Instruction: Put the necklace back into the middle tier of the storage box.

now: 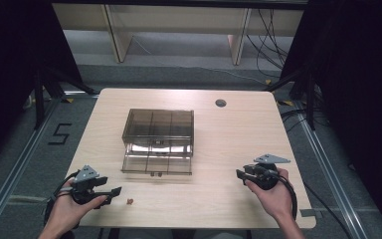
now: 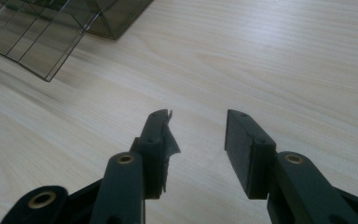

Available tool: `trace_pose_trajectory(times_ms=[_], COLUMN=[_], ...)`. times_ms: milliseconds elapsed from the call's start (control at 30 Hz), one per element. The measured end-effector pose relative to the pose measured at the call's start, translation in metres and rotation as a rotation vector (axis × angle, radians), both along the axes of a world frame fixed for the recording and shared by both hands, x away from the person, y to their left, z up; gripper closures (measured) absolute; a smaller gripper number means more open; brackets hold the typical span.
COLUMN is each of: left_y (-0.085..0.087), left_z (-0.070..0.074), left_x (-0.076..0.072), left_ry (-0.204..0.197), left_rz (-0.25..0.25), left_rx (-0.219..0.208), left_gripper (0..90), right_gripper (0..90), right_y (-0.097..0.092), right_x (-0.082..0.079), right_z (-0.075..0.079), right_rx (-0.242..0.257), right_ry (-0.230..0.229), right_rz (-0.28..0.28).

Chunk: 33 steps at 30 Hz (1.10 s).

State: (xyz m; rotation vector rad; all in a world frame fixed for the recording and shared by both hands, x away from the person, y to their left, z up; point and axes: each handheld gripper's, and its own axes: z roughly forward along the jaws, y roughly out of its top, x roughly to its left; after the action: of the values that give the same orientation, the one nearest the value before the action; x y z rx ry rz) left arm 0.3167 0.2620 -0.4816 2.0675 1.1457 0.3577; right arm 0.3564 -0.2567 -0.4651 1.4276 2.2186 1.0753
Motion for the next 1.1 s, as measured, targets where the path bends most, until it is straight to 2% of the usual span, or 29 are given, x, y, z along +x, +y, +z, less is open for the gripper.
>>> trace_pose_trajectory(times_ms=[33,67,100,133,167,200,333,433,567,600,667,700,733,767,800,833,867,900,933,967,1033,1067,1100], left_y=[0.0,-0.002,-0.001,-0.002,-0.003,-0.004,-0.011,-0.018,-0.033,-0.036,-0.039,-0.042,-0.042,-0.044,-0.044,-0.047,-0.049,-0.051,-0.054,-0.056,-0.061,-0.063,-0.065], left_z=[-0.001,0.0,0.001,0.001,0.002,0.001,0.002,0.003,0.003,0.005,0.008,0.009,0.011,0.011,0.013,0.012,0.013,0.014,0.014,0.014,0.013,0.013,0.013], left_x=[0.0,0.0,0.0,0.0,-0.001,-0.001,-0.003,-0.003,-0.002,-0.001,0.002,0.003,0.005,0.006,0.008,0.01,0.01,0.011,0.011,0.012,0.014,0.013,0.014], left_ry=[-0.004,0.01,0.022,0.019,0.027,0.024,0.034,0.062,0.085,0.091,0.11,0.109,0.128,0.147,0.178,0.183,0.201,0.212,0.22,0.222,0.243,0.247,0.253], left_rz=[0.001,0.011,-0.002,0.004,0.003,0.015,-0.005,-0.027,-0.053,-0.079,-0.1,-0.104,-0.126,-0.116,-0.137,-0.128,-0.146,-0.155,-0.146,-0.158,-0.184,-0.174,-0.184], left_rx=[0.011,0.005,0.042,0.049,0.081,0.083,0.128,0.12,0.109,0.114,0.142,0.13,0.152,0.142,0.163,0.164,0.168,0.19,0.187,0.194,0.225,0.23,0.256], left_gripper=[31.0,31.0,30.9,30.9,30.9,31.0,34.1,36.2,36.8,37.2,37.9,38.2,38.8,38.8,38.7,38.7,39.3,40.0,40.2,40.6,41.2,41.2,41.6], right_gripper=[60.2,60.1,60.0,60.0,59.9,59.7,59.5,59.4,59.2,59.1,59.1,59.1,59.0,59.0,59.0,59.0,59.0,59.0,59.0,59.0,59.0,58.9,59.0], right_y=[0.0,-0.001,0.0,0.0,-0.001,-0.001,0.0,0.0,-0.001,-0.001,-0.001,0.0,0.0,0.0,0.0,0.0,0.001,0.0,0.0,0.0,0.0,0.0,0.0], right_x=[0.0,0.001,0.0,-0.001,0.0,0.0,-0.001,-0.002,-0.001,-0.001,0.0,0.0,0.0,0.0,0.0,0.0,-0.001,-0.001,-0.001,0.0,0.0,0.0,0.0], right_z=[0.0,-0.001,0.0,0.0,-0.001,-0.001,-0.001,0.0,0.0,0.0,-0.001,-0.001,-0.001,-0.001,-0.001,-0.001,0.001,0.001,0.0,0.0,0.0,-0.001,0.0], right_rx=[0.004,0.0,-0.005,-0.003,-0.005,-0.005,0.003,-0.001,0.002,0.003,0.008,0.005,0.005,0.005,0.004,0.004,0.0,-0.007,-0.007,0.002,0.002,0.004,0.001], right_ry=[0.006,-0.001,0.003,0.014,0.004,0.005,0.005,0.007,-0.016,-0.012,-0.005,-0.003,-0.003,-0.004,-0.012,-0.012,0.006,-0.007,-0.01,-0.011,-0.011,-0.008,-0.007], right_rz=[0.003,0.008,-0.004,-0.009,0.001,0.0,-0.001,-0.005,-0.002,-0.004,-0.001,-0.004,-0.005,-0.005,0.003,0.006,-0.014,-0.007,-0.002,0.001,0.002,0.003,-0.006])
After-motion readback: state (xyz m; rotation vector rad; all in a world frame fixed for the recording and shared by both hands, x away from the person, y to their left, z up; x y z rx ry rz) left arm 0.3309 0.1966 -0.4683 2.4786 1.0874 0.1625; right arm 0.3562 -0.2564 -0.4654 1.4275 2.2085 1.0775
